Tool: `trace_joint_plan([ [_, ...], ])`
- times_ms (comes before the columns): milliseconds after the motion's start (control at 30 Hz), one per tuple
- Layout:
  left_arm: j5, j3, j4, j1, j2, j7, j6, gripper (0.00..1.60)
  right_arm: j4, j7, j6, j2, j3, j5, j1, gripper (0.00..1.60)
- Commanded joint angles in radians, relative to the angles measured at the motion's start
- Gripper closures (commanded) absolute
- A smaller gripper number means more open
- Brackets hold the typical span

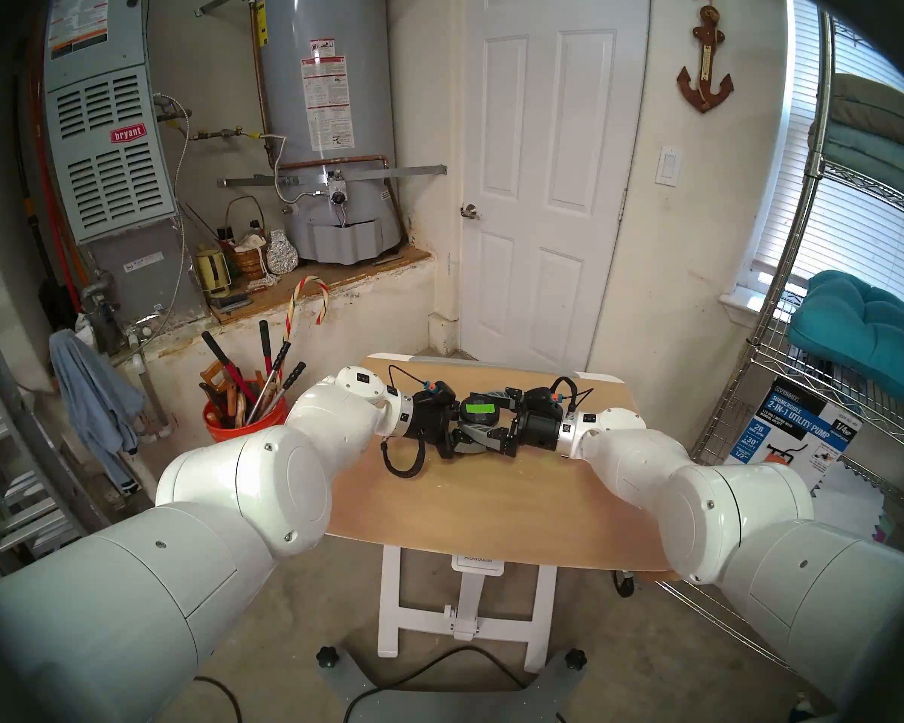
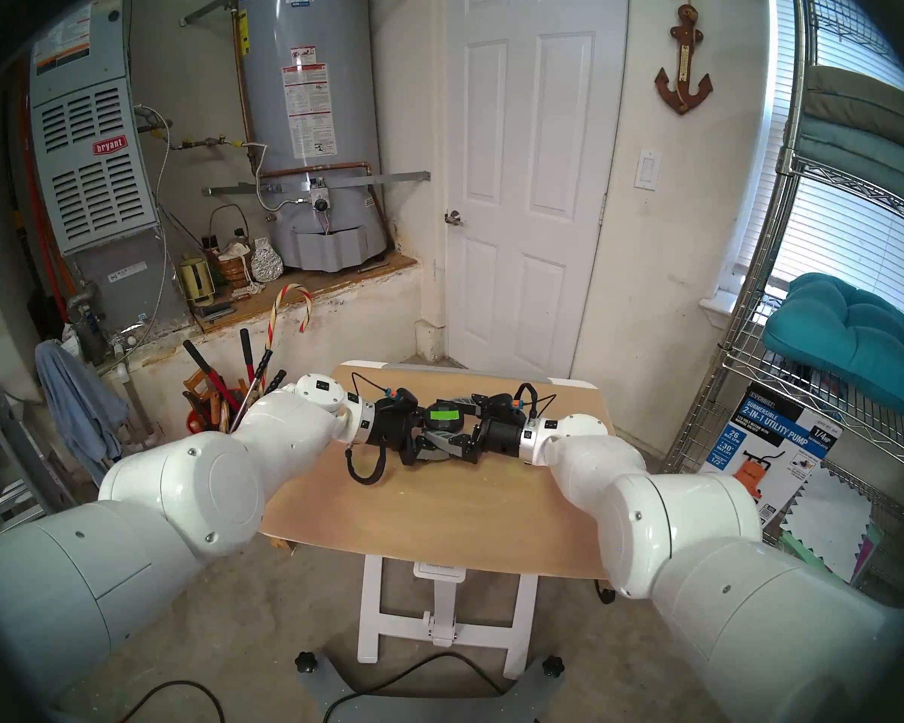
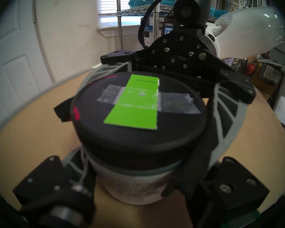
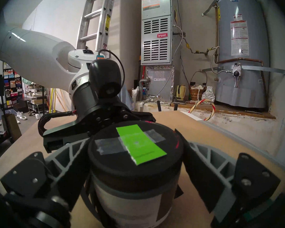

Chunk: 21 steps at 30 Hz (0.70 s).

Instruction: Open paint jar

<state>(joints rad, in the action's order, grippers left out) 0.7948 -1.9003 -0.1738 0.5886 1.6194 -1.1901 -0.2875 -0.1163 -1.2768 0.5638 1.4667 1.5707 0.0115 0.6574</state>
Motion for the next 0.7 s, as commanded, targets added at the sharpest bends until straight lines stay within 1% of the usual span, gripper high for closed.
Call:
trace_joint_plan([
  [0, -0.005, -0.004, -0.008, -0.026, 0.002, -0.003, 0.004, 1.6, -0.01, -0.095, 0.003, 0.0, 0.001, -0.009, -0.019, 0.41],
  [33, -0.004, -0.005, -0.008, -0.026, 0.002, -0.002, 0.004, 1.6, -0.01, -0.096, 0.003, 0.0, 0.001, -0.009, -0.019, 0.56],
  [67, -0.004, -0.005, -0.008, -0.026, 0.003, -0.002, 0.004, 1.6, -0.009, -0.096, 0.003, 0.0, 0.001, -0.009, -0.019, 0.63],
  [100, -0.003, -0.006, -0.007, -0.025, 0.003, -0.001, 0.005, 1.6, -0.009, -0.096, 0.003, 0.0, 0.0, -0.01, -0.018, 0.52],
  [133, -0.003, -0.006, -0.007, -0.024, 0.003, -0.001, 0.005, 1.6, -0.009, -0.096, 0.003, 0.0, 0.0, -0.01, -0.019, 0.12],
  [167, -0.002, -0.007, -0.007, -0.023, 0.003, -0.001, 0.005, 1.6, -0.009, -0.096, 0.003, 0.0, 0.0, -0.011, -0.019, 0.0],
  [667, 0.0, -0.013, -0.006, -0.021, 0.005, -0.006, 0.006, 1.6, -0.01, -0.096, -0.004, -0.004, 0.015, -0.024, -0.029, 0.0],
])
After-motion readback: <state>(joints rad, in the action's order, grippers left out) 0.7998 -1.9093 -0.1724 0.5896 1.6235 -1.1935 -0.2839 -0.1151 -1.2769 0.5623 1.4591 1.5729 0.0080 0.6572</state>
